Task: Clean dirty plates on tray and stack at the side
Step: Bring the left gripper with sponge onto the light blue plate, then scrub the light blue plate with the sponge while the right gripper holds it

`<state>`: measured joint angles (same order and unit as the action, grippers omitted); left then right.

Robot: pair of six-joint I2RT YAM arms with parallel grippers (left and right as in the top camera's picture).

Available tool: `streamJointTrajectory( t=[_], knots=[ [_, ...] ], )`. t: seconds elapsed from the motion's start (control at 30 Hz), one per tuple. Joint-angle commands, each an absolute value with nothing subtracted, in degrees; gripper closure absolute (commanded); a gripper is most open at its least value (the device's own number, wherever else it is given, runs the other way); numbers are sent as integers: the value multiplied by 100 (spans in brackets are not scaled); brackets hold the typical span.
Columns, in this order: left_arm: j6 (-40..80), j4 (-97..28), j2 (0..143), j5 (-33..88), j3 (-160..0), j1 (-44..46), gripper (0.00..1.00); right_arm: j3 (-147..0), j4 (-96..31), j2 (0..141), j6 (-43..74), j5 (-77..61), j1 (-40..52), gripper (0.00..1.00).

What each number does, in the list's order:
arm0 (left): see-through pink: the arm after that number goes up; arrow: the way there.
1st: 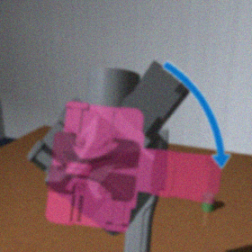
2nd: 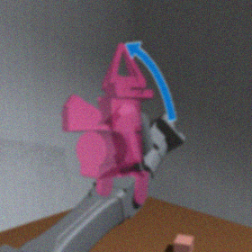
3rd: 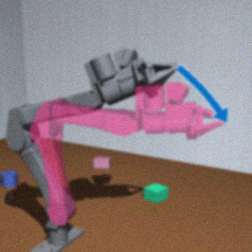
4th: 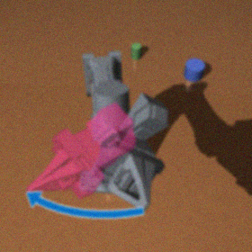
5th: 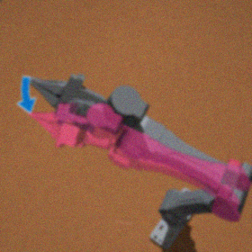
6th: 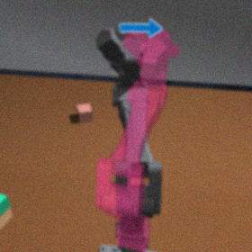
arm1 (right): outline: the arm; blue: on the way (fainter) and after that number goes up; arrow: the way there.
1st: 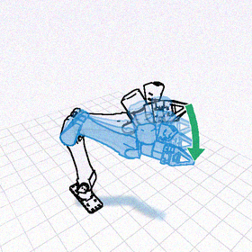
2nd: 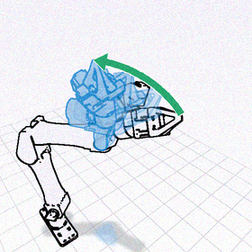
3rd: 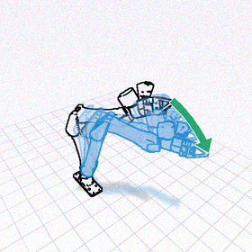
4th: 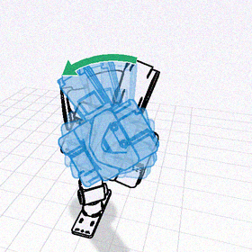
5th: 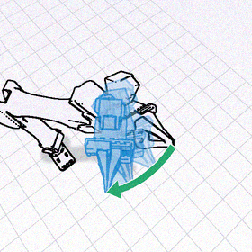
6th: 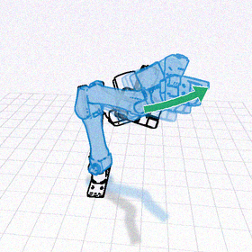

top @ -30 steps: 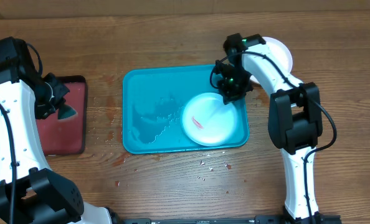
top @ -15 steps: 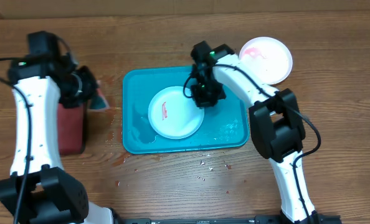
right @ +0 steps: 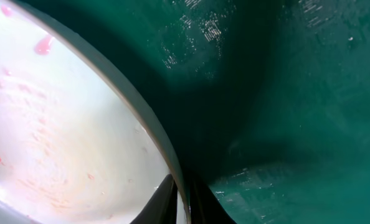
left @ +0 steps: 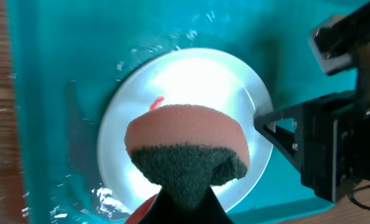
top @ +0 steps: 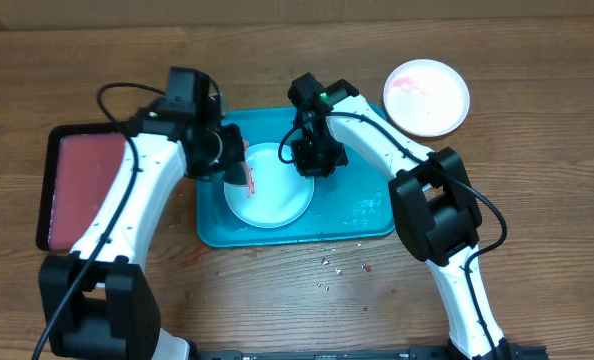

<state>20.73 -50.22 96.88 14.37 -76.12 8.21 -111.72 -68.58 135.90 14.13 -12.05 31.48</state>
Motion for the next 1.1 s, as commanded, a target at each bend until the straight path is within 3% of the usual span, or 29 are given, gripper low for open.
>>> streamJointTrajectory(
  t=[0.0,0.5,0.73,1.07],
  knots=[
    [2458,-4685,9815,1468,-7293,1079,96,-11142,-6853,13441,1507,-1164,3129,91],
    [3538,-3256,11166,1452,-6908,1739,96,-11142,-6770,13452,1656,-1160,3186,92],
    [3439,-3448,11502,-1,-6910,1535,92,-11142,-6779,13452,1653,-1160,3186,92],
    [2825,-4204,11408,-639,-7271,812,96,-11142,-6779,13452,1649,-1157,3186,93]
  ],
)
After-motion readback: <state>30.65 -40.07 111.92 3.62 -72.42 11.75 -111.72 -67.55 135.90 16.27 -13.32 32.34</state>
